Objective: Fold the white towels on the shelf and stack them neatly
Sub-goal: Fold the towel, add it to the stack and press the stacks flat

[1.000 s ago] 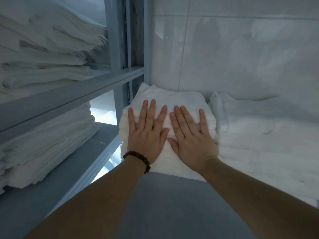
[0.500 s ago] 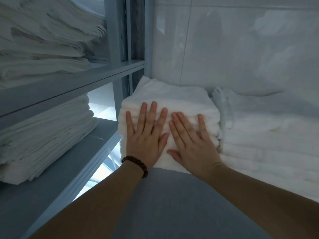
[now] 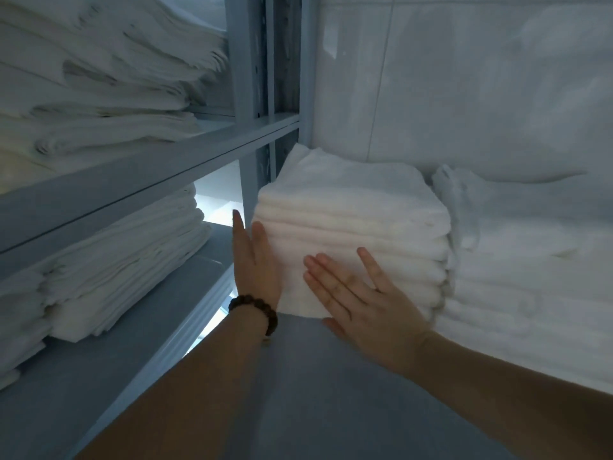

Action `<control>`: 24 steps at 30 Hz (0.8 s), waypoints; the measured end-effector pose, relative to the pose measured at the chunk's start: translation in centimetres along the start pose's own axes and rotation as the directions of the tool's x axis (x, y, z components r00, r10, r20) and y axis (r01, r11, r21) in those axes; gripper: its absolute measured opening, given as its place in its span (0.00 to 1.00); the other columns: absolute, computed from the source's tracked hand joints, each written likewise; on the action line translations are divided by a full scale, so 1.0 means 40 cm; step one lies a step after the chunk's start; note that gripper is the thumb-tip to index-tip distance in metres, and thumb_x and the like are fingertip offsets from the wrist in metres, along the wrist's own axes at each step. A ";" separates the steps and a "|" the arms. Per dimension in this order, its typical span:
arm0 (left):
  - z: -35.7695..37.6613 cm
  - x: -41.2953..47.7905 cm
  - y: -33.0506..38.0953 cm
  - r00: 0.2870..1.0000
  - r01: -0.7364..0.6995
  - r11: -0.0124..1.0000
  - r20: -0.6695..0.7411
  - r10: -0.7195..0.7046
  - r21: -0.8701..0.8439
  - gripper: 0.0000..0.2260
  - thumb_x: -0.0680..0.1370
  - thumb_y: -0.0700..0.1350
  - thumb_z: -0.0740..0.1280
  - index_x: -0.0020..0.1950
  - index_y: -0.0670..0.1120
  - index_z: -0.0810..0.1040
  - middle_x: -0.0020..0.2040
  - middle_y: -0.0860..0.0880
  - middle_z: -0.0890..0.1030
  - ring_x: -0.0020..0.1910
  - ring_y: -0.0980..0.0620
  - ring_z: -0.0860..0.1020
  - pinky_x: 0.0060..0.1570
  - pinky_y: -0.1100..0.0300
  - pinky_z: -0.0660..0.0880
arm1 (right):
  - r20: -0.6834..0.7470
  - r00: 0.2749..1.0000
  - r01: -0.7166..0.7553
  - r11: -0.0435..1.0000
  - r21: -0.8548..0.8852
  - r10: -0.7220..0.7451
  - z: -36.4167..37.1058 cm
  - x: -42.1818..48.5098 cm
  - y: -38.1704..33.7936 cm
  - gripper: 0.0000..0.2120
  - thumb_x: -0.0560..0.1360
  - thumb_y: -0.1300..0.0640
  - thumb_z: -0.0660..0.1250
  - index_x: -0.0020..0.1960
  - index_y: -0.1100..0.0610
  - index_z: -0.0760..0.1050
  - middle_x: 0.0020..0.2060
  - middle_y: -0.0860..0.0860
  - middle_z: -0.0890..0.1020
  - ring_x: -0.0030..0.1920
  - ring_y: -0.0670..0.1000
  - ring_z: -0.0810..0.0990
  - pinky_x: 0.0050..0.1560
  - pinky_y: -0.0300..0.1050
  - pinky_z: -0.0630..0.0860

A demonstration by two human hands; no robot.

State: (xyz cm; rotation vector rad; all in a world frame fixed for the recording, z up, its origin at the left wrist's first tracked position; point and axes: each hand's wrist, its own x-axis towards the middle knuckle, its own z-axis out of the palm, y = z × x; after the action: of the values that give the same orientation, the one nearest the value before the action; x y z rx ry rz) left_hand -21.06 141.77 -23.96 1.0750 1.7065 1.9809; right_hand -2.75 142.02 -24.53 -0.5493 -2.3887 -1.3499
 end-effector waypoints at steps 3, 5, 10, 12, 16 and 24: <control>-0.005 0.021 0.007 0.974 0.191 0.976 0.148 -0.174 -0.107 0.22 0.82 0.57 0.49 0.71 0.48 0.67 0.68 0.48 0.72 0.67 0.50 0.70 0.69 0.50 0.64 | 0.042 0.996 0.085 0.995 -0.050 -0.083 0.039 0.040 0.006 0.31 0.80 0.45 0.53 0.77 0.59 0.50 0.76 0.53 0.54 0.76 0.52 0.53 0.73 0.62 0.47; -0.006 0.023 0.019 0.950 0.263 0.955 0.210 -0.231 -0.137 0.25 0.81 0.60 0.49 0.70 0.49 0.70 0.66 0.50 0.74 0.64 0.52 0.72 0.69 0.52 0.64 | 0.129 0.985 0.118 0.992 -0.045 -0.112 0.071 0.050 0.037 0.31 0.80 0.43 0.52 0.77 0.58 0.48 0.76 0.54 0.52 0.76 0.53 0.50 0.73 0.62 0.44; -0.009 0.023 0.019 0.960 0.221 0.959 0.213 -0.181 -0.180 0.27 0.77 0.66 0.52 0.70 0.54 0.69 0.65 0.53 0.74 0.63 0.55 0.73 0.67 0.52 0.67 | 0.144 0.981 0.136 0.991 -0.009 -0.133 0.065 0.050 0.033 0.32 0.80 0.42 0.48 0.77 0.59 0.46 0.77 0.55 0.49 0.76 0.54 0.47 0.72 0.65 0.45; -0.004 0.020 0.026 0.981 0.106 0.981 0.180 -0.076 -0.163 0.25 0.77 0.64 0.52 0.72 0.57 0.64 0.67 0.56 0.72 0.63 0.58 0.72 0.64 0.58 0.68 | 0.112 0.985 0.132 0.991 -0.027 -0.128 0.054 0.065 0.038 0.34 0.79 0.40 0.49 0.77 0.58 0.47 0.77 0.56 0.50 0.76 0.55 0.47 0.72 0.66 0.44; 0.018 0.007 0.020 0.972 0.030 0.997 0.235 -0.011 -0.077 0.22 0.79 0.61 0.52 0.71 0.58 0.63 0.58 0.60 0.75 0.55 0.65 0.73 0.56 0.60 0.70 | 0.175 0.983 0.066 0.998 -0.020 -0.061 0.071 0.098 0.076 0.38 0.77 0.36 0.52 0.77 0.58 0.48 0.76 0.58 0.50 0.76 0.59 0.47 0.72 0.67 0.41; 0.007 0.017 0.054 0.981 -0.146 0.988 0.132 0.139 0.041 0.22 0.79 0.56 0.59 0.73 0.58 0.60 0.56 0.71 0.70 0.50 0.77 0.70 0.48 0.79 0.66 | 0.147 0.989 -0.022 0.998 -0.059 0.030 0.039 0.090 0.073 0.39 0.77 0.36 0.51 0.77 0.60 0.48 0.76 0.59 0.49 0.76 0.61 0.47 0.70 0.70 0.44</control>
State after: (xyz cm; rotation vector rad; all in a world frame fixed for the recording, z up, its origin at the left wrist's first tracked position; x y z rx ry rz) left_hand -20.81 141.88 -21.68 1.3474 1.6623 1.9129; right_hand -4.63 145.34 -21.47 -0.7174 -2.4558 -1.4161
